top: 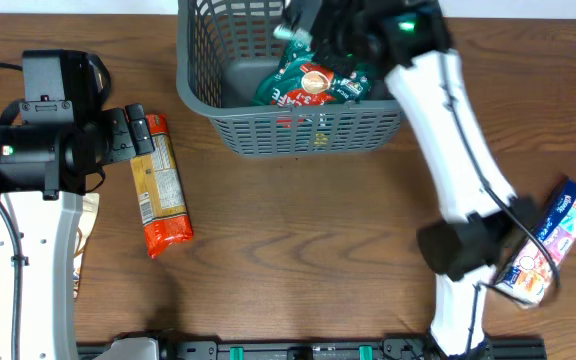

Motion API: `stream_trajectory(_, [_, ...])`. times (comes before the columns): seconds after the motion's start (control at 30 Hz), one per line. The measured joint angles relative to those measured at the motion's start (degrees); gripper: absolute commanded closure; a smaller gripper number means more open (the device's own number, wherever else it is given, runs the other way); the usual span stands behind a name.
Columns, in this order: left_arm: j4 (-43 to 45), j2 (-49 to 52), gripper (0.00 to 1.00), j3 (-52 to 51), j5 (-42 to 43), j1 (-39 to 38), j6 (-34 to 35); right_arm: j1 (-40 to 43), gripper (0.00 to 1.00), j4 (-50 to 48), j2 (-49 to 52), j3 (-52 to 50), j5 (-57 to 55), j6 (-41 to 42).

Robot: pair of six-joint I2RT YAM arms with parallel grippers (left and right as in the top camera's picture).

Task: Pack container

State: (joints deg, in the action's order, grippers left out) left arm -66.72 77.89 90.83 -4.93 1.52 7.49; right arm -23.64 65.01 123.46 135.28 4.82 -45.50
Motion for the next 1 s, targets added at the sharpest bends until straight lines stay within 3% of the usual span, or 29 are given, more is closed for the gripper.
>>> stream_trajectory(0.13, [0.0, 0.0, 0.01, 0.0, 0.0, 0.0, 0.0, 0.0, 0.98, 2.5, 6.1, -0.1, 0.9, -1.1])
stream_trajectory(0.17, [0.0, 0.0, 0.01, 0.0, 0.0, 0.0, 0.0, 0.0, 0.81, 2.9, 7.1, -0.1, 1.0, -1.2])
stream_trajectory(0.23, [0.0, 0.0, 0.01, 0.0, 0.0, 0.0, 0.0, 0.0, 0.21, 3.2, 8.1, -0.2, 1.1, -1.1])
stream_trajectory(0.27, [0.0, 0.0, 0.01, 0.0, 0.0, 0.0, 0.0, 0.0, 0.11, 3.4, 8.2, -0.2, 1.2, -1.1])
stream_trajectory(0.5, [0.0, 0.0, 0.01, 0.0, 0.0, 0.0, 0.0, 0.0, 0.02, 4.0, 6.1, -0.2, 1.6, -0.7])
stream_trajectory(0.7, [0.0, 0.0, 0.01, 0.0, 0.0, 0.0, 0.0, 1.6, 0.01, 0.5, -3.4, -0.2, -1.0, 6.4])
stream_trajectory(0.87, [0.0, 0.0, 0.01, 0.0, 0.0, 0.0, 0.0, 8.7, 0.01, -1.0, -17.7, 0.0, -9.3, 23.3])
stream_trajectory(1.0, [0.0, 0.0, 0.01, 0.0, 0.0, 0.0, 0.0, 21.9, 0.01, 7.8, -27.9, 0.8, -14.9, 41.2])
